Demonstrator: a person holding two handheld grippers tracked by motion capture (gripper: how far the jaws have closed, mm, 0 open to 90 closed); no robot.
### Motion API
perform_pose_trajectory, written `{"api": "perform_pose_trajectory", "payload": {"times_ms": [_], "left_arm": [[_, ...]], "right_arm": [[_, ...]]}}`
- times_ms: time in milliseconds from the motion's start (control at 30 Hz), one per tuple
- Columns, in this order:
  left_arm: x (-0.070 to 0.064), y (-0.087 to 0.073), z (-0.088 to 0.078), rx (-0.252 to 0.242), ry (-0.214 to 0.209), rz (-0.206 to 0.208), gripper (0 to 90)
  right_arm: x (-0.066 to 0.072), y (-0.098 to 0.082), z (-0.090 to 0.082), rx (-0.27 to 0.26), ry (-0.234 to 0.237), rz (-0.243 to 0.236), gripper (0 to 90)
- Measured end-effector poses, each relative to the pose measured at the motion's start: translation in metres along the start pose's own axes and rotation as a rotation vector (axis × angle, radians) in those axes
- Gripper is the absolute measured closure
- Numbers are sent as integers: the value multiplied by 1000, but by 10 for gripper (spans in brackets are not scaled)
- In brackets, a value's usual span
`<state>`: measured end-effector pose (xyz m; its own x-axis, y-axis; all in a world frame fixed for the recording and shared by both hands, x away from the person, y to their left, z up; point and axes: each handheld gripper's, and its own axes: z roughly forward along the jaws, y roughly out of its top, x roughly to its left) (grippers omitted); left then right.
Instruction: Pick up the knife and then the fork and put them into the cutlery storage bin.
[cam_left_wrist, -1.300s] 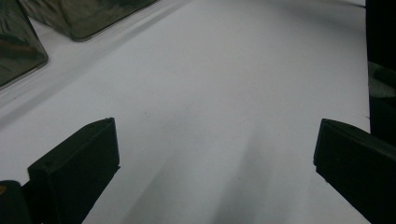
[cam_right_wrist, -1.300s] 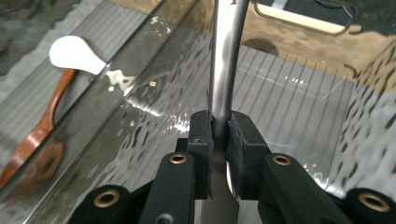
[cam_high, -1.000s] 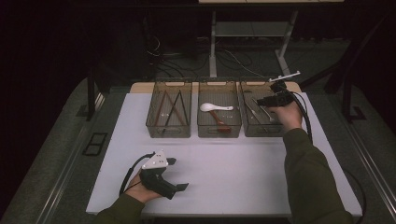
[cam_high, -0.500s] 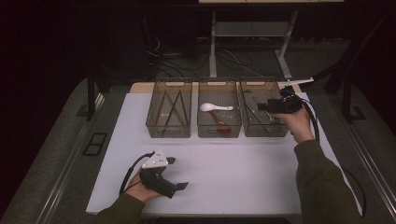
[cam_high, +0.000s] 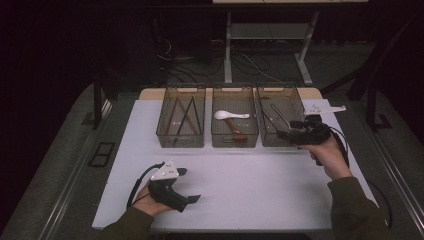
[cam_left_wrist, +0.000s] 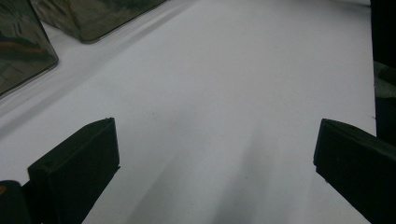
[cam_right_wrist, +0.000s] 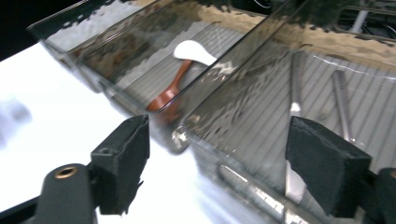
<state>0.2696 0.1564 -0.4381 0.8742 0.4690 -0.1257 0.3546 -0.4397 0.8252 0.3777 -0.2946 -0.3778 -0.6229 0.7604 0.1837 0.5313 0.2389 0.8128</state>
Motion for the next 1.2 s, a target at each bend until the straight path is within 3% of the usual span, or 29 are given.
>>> {"api": "perform_pose_trajectory", "payload": {"times_ms": [300, 400, 667, 933, 1200], "left_arm": [[1, 0, -1, 0, -5, 7, 0], [1, -1, -1, -5, -7, 4, 0], [1, -1, -1, -1, -6, 7, 0], [0, -1, -1, -2, -5, 6, 0], [0, -1, -1, -3, -5, 3, 0]], "right_arm": [[27, -28, -9, 14, 8, -65, 185], [35, -39, -14, -9, 40, -77, 185], [53, -68, -22, -16, 60, -111, 184], [58, -96, -27, 6, 56, -111, 185], [62, -110, -28, 31, 65, -121, 185]]}}
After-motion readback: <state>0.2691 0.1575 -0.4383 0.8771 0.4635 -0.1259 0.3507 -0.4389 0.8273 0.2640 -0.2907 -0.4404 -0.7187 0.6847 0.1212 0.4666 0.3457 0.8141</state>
